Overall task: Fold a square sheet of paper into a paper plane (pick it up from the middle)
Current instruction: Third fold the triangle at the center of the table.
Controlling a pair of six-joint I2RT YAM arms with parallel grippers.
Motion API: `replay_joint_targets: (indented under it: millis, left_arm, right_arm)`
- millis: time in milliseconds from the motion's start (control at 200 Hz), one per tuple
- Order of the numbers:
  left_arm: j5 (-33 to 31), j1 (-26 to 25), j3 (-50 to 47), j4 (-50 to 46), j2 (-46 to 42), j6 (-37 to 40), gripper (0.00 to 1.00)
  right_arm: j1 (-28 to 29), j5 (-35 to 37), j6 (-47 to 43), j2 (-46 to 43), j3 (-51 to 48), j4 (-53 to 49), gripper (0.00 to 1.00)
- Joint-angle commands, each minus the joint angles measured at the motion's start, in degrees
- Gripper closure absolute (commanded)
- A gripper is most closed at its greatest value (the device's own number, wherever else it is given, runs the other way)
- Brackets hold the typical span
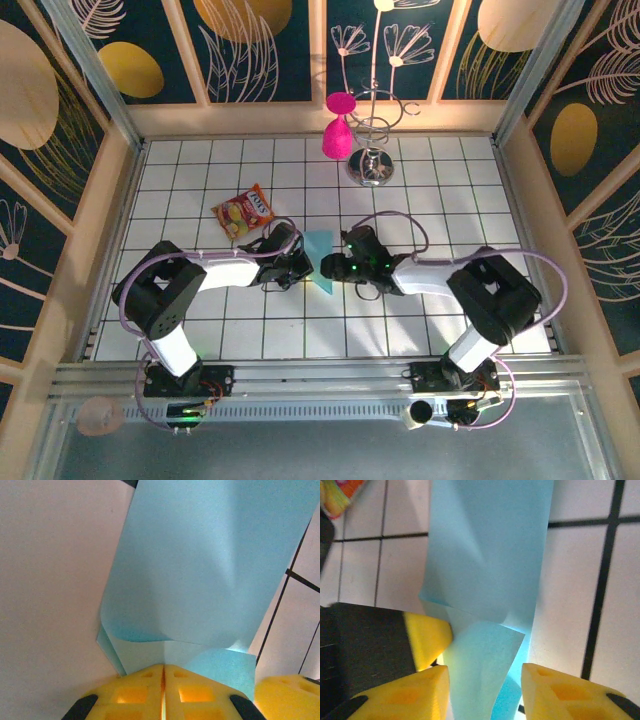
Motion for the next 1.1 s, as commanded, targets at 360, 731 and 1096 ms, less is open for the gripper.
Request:
replay_joint_targets:
  millis: [360, 731, 1096]
  left_arm:
    - [-1.6, -0.1, -2.7, -0.7, 2.0, -1.5, 0.92]
    - [-0.4, 0.0, -2.7, 0.3, 1.7, -1.5, 0.92]
    - [-0.4, 0.0, -2.7, 0.0, 1.9, -1.4, 0.92]
  right_arm:
    - [0.9, -10.3, -4.0, -1.5, 3.5, -5.2, 0.9]
    - [2.3, -11.4, -4.3, 7.0, 9.2, -10.6, 0.95]
    - [2.3, -9.2, -5.2, 9.0, 10.2, -13.5, 0.95]
